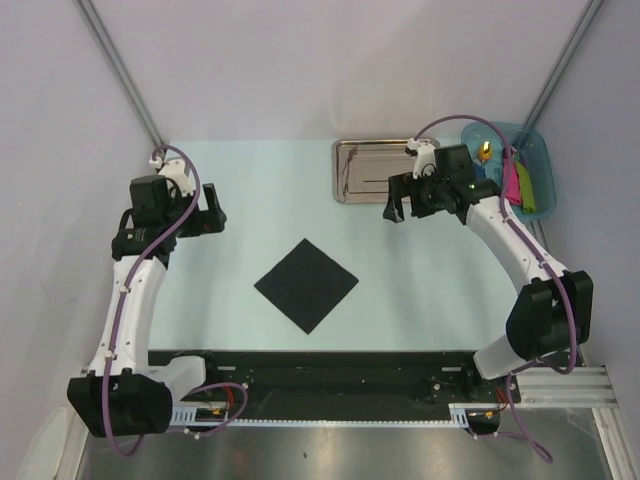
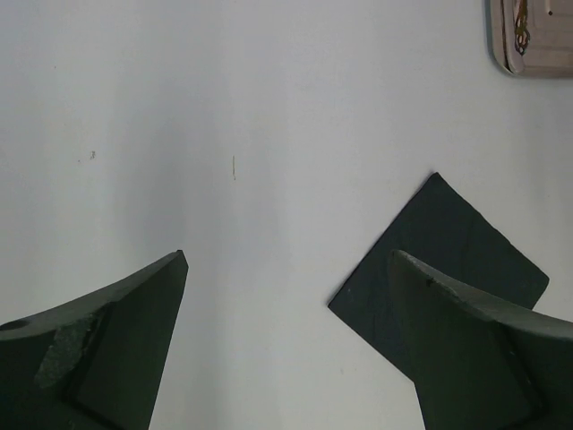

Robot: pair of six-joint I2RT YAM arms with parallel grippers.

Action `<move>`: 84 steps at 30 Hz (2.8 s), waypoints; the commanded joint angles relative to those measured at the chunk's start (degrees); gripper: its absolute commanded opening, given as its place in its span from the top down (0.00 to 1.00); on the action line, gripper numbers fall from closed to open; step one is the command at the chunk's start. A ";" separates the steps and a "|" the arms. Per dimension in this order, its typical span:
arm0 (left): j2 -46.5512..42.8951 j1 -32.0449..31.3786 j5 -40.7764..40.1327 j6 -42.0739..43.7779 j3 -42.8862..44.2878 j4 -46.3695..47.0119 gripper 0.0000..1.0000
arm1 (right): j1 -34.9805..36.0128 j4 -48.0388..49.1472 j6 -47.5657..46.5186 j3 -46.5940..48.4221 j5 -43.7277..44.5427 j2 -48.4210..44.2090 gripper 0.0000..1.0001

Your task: Place the utensils on the paper napkin and roll it up

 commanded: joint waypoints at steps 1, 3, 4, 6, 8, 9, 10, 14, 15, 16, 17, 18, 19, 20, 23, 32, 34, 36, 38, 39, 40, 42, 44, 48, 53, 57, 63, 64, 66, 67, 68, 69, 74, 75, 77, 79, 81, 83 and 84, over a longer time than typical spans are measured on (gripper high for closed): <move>-1.07 0.34 -0.08 1.98 1.68 2.26 0.00 | 1.43 1.51 1.05 4.74 1.73 2.40 0.00; -0.37 0.34 -0.25 3.12 2.91 1.73 0.00 | 1.95 1.86 1.14 7.28 1.47 5.02 0.00; 0.42 0.34 -0.77 4.09 3.44 1.55 0.01 | 2.22 1.86 1.23 8.42 1.29 5.83 0.00; 0.87 0.43 -1.56 4.36 4.49 1.55 0.00 | 3.01 1.25 1.32 12.72 1.38 9.59 0.00; 1.22 0.43 -1.57 4.36 5.11 1.38 0.00 | 3.54 0.45 1.67 18.15 1.29 12.76 0.00; 1.22 0.34 -1.31 4.36 5.29 1.37 0.00 | 3.97 0.28 1.67 19.84 1.12 15.91 0.00; 0.96 0.34 -1.22 4.36 5.20 1.46 0.00 | 4.15 0.54 2.89 21.34 1.11 17.25 0.00; 0.60 0.34 -1.74 4.36 3.97 1.64 0.00 | 5.64 2.82 5.36 28.64 -0.90 24.19 0.00; 0.69 0.34 -2.27 4.36 3.36 1.46 0.00 | 5.91 4.48 6.58 30.82 -1.17 25.42 0.00; 0.61 0.43 -2.71 4.36 3.09 1.46 0.00 | 6.52 5.28 7.20 31.89 -1.52 27.96 0.00; 0.69 0.34 -3.23 4.36 2.92 1.29 0.00 | 6.70 5.98 8.16 32.86 -1.96 29.20 0.00; 0.69 0.34 -3.85 4.36 2.74 1.20 0.00 | 6.88 7.55 10.52 34.09 -1.87 30.34 0.00; 0.69 0.43 -4.03 4.36 2.74 1.11 0.00 | 7.05 8.09 11.50 36.53 -1.96 31.75 0.00; 0.52 0.43 -3.94 4.36 2.57 1.11 0.00 | 7.14 8.62 12.30 38.12 -2.05 34.28 0.01; 0.17 0.34 -4.12 5.75 2.74 1.46 0.00 | 7.41 9.33 13.71 44.19 -0.73 40.34 0.10; 1.57 0.34 -6.22 5.42 2.48 1.64 0.00 | 8.02 11.96 16.87 53.25 1.46 50.56 0.44; 1.75 0.34 -6.40 5.41 2.21 1.46 0.00 | 8.28 12.49 17.31 53.87 1.64 52.15 0.47; 1.92 0.34 -6.75 5.50 2.13 1.46 0.00 | 8.55 13.28 17.84 54.49 2.69 53.20 0.47; 1.92 0.34 -7.02 5.68 2.12 1.46 0.00 | 8.81 14.42 18.45 54.75 3.66 54.43 0.46; 2.10 0.34 -7.19 5.68 2.21 1.46 0.01 | 8.90 14.95 19.50 54.75 4.10 54.79 0.41; 2.10 0.34 -7.37 5.68 2.21 1.55 0.00 | 9.25 15.39 19.95 54.75 4.36 55.31 0.40; 2.45 0.43 -7.89 5.68 2.47 1.20 0.00 | 9.51 16.88 20.91 54.66 5.77 56.01 0.37; 2.63 0.34 -8.16 5.76 2.39 0.94 0.00 | 10.04 18.11 21.01 55.01 6.99 57.16 0.36; 2.45 0.43 -8.69 5.94 2.21 0.58 0.00 | 10.92 19.35 21.45 55.98 9.37 58.83 0.36; 2.10 0.43 -10.18 6.03 1.95 0.58 0.00 | 11.19 21.54 21.80 54.85 14.72 59.80 0.36; 2.45 0.34 -10.00 6.38 1.95 0.58 0.00 | 11.01 22.33 21.45 54.14 15.88 60.06 0.36; 2.63 0.34 -10.44 6.64 1.95 0.94 0.00 | 10.31 22.34 21.97 52.12 17.11 60.06 0.38; 2.63 0.34 -10.53 6.73 2.04 0.94 0.00 | 10.13 22.51 22.06 51.94 16.76 60.32 0.38; 2.63 0.34 -10.88 6.82 1.69 0.94 0.00 | 10.22 22.51 21.89 51.68 16.76 60.41 0.39; 2.63 0.34 -11.06 6.99 1.69 1.02 0.00 | 10.22 22.51 21.71 51.68 16.76 60.59 0.39; 2.63 0.43 -11.32 6.91 1.51 0.94 0.00 | 10.22 22.42 21.71 51.68 16.93 60.68 0.39; 2.54 0.34 -11.32 7.00 1.51 0.85 0.00 | 10.13 22.34 21.62 51.59 17.02 60.68 0.39; 2.45 0.34 -11.06 7.08 1.16 1.20 0.00 | 10.13 22.51 21.18 51.24 18.25 61.12 0.40; 2.80 0.25 -10.89 7.08 1.25 1.11 0.00 | 10.22 22.69 21.10 51.24 18.25 61.29 0.40; 3.15 0.34 -11.06 6.91 2.03 0.94 0.00 | 10.48 22.86 20.48 51.68 19.22 61.82 0.42; 3.77 0.34 -11.32 7.00 2.56 0.50 0.00 | 10.57 23.30 20.65 51.76 19.31 62.34 0.42; 3.68 0.43 -11.59 7.00 2.65 0.50 0.00 | 10.66 23.39 20.74 52.37 19.13 63.13 0.43; 3.77 0.34 -11.85 7.00 2.65 0.41 0.00 | 10.57 23.48 20.74 52.55 19.31 63.14 0.44; 3.77 0.34 -11.85 7.00 2.57 0.41 0.00 | 10.57 23.57 20.74 52.64 19.31 63.23 0.45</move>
